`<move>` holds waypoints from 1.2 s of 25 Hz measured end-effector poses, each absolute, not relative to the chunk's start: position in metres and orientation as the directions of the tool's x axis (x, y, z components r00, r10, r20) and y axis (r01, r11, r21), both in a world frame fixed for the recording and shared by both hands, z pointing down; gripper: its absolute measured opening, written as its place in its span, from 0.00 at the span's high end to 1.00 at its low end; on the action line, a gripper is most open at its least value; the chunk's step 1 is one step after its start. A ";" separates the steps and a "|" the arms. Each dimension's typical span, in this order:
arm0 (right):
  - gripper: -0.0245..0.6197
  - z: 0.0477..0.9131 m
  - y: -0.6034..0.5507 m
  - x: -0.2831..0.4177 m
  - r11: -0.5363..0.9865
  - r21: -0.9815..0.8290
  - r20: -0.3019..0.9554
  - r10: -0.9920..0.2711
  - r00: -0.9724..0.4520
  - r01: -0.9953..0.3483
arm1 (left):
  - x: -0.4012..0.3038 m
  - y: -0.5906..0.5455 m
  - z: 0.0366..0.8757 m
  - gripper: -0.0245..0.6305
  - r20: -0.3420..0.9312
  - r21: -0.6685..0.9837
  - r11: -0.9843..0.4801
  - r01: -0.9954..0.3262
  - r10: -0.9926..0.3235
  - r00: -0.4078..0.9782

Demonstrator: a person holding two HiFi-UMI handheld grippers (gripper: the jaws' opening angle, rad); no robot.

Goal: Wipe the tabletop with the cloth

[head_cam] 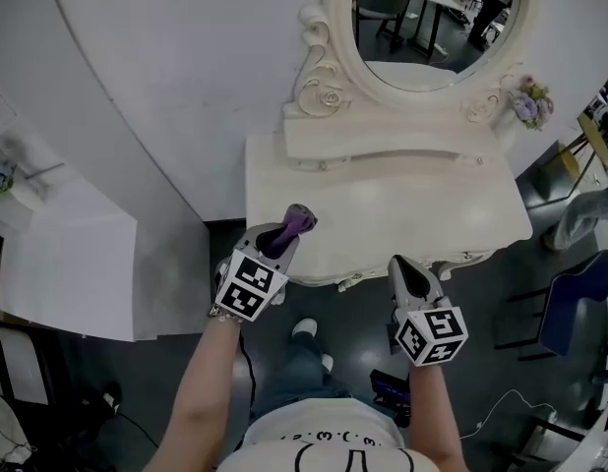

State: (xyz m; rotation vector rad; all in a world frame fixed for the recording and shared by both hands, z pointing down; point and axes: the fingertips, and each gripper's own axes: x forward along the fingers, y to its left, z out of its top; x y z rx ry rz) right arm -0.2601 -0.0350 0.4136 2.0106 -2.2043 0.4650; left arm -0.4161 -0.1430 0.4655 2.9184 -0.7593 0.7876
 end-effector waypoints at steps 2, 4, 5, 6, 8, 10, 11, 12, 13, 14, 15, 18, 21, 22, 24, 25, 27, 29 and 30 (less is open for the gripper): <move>0.96 0.398 -0.045 -0.250 0.065 -0.096 0.268 -0.959 -0.089 -0.993 | -0.410 -0.159 0.449 0.85 0.429 -0.102 -0.853 -0.512 -0.502 0.750; 0.96 0.383 -0.056 -0.242 0.060 -0.044 0.243 -0.967 -0.069 -0.997 | -0.404 -0.173 0.432 0.85 0.371 -0.068 -0.826 -0.560 -0.542 0.754; 0.96 0.375 -0.062 -0.238 0.058 -0.016 0.231 -0.971 -0.060 -0.998 | -0.400 -0.178 0.423 0.85 0.340 -0.047 -0.816 -0.576 -0.555 0.759; 0.96 0.368 -0.067 -0.234 0.054 0.013 0.218 -0.975 -0.049 -0.998 | -0.395 -0.183 0.414 0.85 0.309 -0.033 -0.809 -0.586 -0.566 0.764; 0.96 0.353 -0.077 -0.227 0.045 0.073 0.191 -0.981 -0.030 -0.996 | -0.386 -0.191 0.399 0.85 0.250 -0.030 -0.799 -0.601 -0.588 0.769; 0.96 0.340 -0.085 -0.222 0.038 0.129 0.166 -0.986 -0.017 -0.991 | -0.376 -0.198 0.384 0.85 0.196 -0.020 -0.792 -0.610 -0.601 0.775; 0.96 0.334 -0.089 -0.220 0.032 0.150 0.153 -0.988 -0.009 -0.988 | -0.371 -0.201 0.377 0.85 0.171 -0.015 -0.792 -0.611 -0.604 0.779; 0.96 0.329 -0.092 -0.216 0.021 0.164 0.139 -0.990 0.002 -0.986 | -0.365 -0.203 0.370 0.85 0.148 -0.015 -0.794 -0.607 -0.602 0.784; 0.96 0.323 -0.095 -0.211 0.006 0.172 0.124 -0.992 0.016 -0.985 | -0.359 -0.206 0.363 0.85 0.128 -0.021 -0.800 -0.600 -0.598 0.792; 0.96 0.319 -0.098 -0.206 -0.011 0.176 0.112 -0.993 0.032 -0.984 | -0.352 -0.208 0.357 0.85 0.109 -0.034 -0.805 -0.592 -0.592 0.799; 0.96 0.315 -0.100 -0.200 -0.028 0.181 0.103 -0.994 0.048 -0.983 | -0.346 -0.212 0.350 0.85 0.090 -0.052 -0.810 -0.584 -0.587 0.805; 0.96 0.305 -0.105 -0.188 -0.068 0.211 0.084 -0.993 0.087 -0.975 | -0.333 -0.222 0.333 0.85 0.034 -0.094 -0.813 -0.574 -0.579 0.815; 0.96 0.294 -0.109 -0.180 -0.095 0.234 0.061 -0.992 0.112 -0.968 | -0.323 -0.231 0.320 0.85 -0.005 -0.083 -0.820 -0.566 -0.567 0.824; 0.96 0.290 -0.110 -0.178 -0.102 0.240 0.052 -0.992 0.118 -0.965 | -0.319 -0.233 0.317 0.85 -0.013 -0.074 -0.825 -0.561 -0.561 0.827; 0.96 0.282 -0.112 -0.176 -0.112 0.254 0.034 -0.992 0.125 -0.961 | -0.313 -0.235 0.312 0.85 -0.030 -0.072 -0.830 -0.553 -0.553 0.833; 0.96 0.278 -0.113 -0.175 -0.116 0.261 0.024 -0.992 0.127 -0.958 | -0.310 -0.236 0.309 0.85 -0.041 -0.080 -0.830 -0.552 -0.551 0.834; 0.96 0.271 -0.113 -0.173 -0.121 0.273 0.009 -0.992 0.128 -0.954 | -0.307 -0.237 0.305 0.85 -0.058 -0.095 -0.827 -0.554 -0.551 0.833; 0.96 0.268 -0.114 -0.169 -0.121 0.276 0.006 -0.992 0.127 -0.954 | -0.304 -0.237 0.302 0.85 -0.062 -0.085 -0.827 -0.556 -0.553 0.831; 0.96 0.268 -0.115 -0.167 -0.119 0.273 0.008 -0.992 0.126 -0.955 | -0.303 -0.237 0.300 0.85 -0.065 -0.081 -0.825 -0.559 -0.556 0.829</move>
